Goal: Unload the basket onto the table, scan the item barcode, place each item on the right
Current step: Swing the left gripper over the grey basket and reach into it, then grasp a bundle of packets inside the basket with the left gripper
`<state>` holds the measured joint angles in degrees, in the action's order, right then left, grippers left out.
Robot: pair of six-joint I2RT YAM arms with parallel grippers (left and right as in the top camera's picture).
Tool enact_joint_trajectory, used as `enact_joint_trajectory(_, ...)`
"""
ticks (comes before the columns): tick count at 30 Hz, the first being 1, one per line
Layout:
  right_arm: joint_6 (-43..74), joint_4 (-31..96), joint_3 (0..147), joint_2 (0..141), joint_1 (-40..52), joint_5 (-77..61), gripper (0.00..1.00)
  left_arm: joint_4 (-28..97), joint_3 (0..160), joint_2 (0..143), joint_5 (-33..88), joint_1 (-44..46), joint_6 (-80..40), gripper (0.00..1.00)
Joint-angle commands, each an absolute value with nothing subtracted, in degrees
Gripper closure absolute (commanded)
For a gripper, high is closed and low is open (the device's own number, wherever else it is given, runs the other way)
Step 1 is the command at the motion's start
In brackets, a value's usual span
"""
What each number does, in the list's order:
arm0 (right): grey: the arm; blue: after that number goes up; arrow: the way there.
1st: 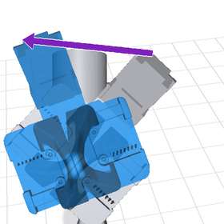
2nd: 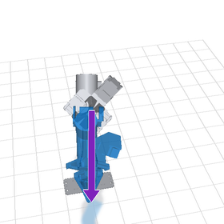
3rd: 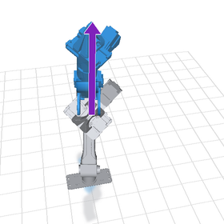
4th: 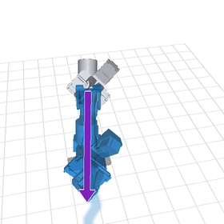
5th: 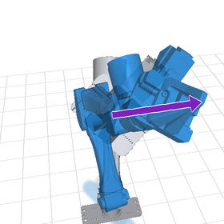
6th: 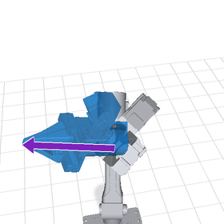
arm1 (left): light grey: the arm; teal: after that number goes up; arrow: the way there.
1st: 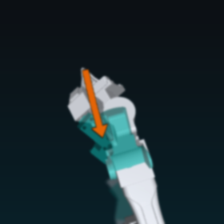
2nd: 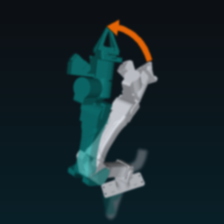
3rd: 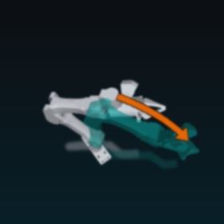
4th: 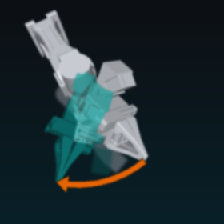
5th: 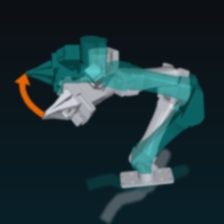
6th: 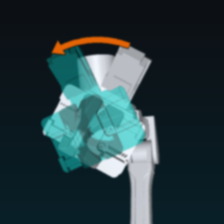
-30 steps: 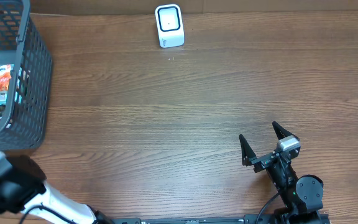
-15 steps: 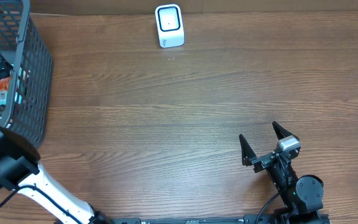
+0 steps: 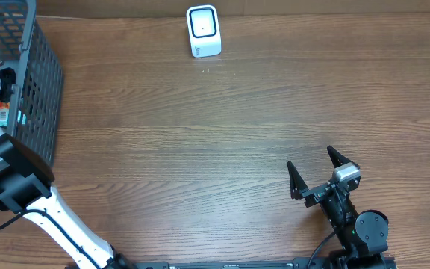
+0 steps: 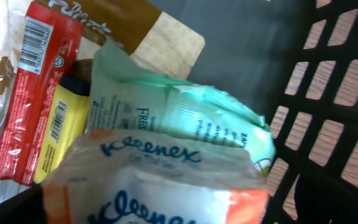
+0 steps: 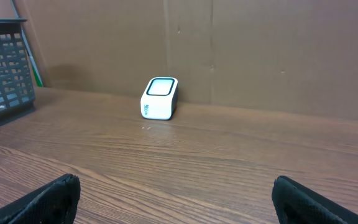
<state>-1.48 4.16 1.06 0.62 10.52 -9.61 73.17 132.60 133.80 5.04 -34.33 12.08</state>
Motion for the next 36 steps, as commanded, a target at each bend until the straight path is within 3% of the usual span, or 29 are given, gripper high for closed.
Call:
enact_joint_trajectory(1, -1.26, 3.99, 0.47, 0.23, 10.48, -9.26, 0.00, 73.10, 132.68, 134.69, 4.08, -34.48, 12.69, 0.00)
enact_joint_trajectory(13, -1.26, 3.99, 0.47, 0.23, 10.48, -9.26, 0.00, 69.17, 123.48, 134.69, 4.03, -34.46, 12.69, 0.00)
enact_joint_trajectory(17, -1.26, 3.97, 0.47, 0.23, 10.48, -9.26, 0.00, 68.93, 121.95, 134.69, 4.01, -34.65, 12.86, 0.19)
enact_joint_trajectory(22, -1.26, 3.97, 0.47, 0.23, 10.48, -9.26, 0.00, 68.45, 122.39, 134.63, 4.01, -34.92, 12.86, 0.31)
enact_joint_trajectory(25, -1.26, 3.97, 0.47, 0.23, 10.48, -9.26, 0.00, 68.31, 123.00, 134.56, 4.03, -34.92, 12.86, 0.48)
enact_joint_trajectory(28, -1.26, 3.97, 0.47, 0.23, 10.48, -9.26, 0.00, 68.49, 124.29, 134.54, 4.08, -34.92, 12.80, 0.59)
enact_joint_trajectory(36, -1.26, 3.99, 0.47, 0.23, 10.48, -9.26, 0.00, 72.34, 134.78, 134.10, 4.56, -34.92, 11.51, 0.63)
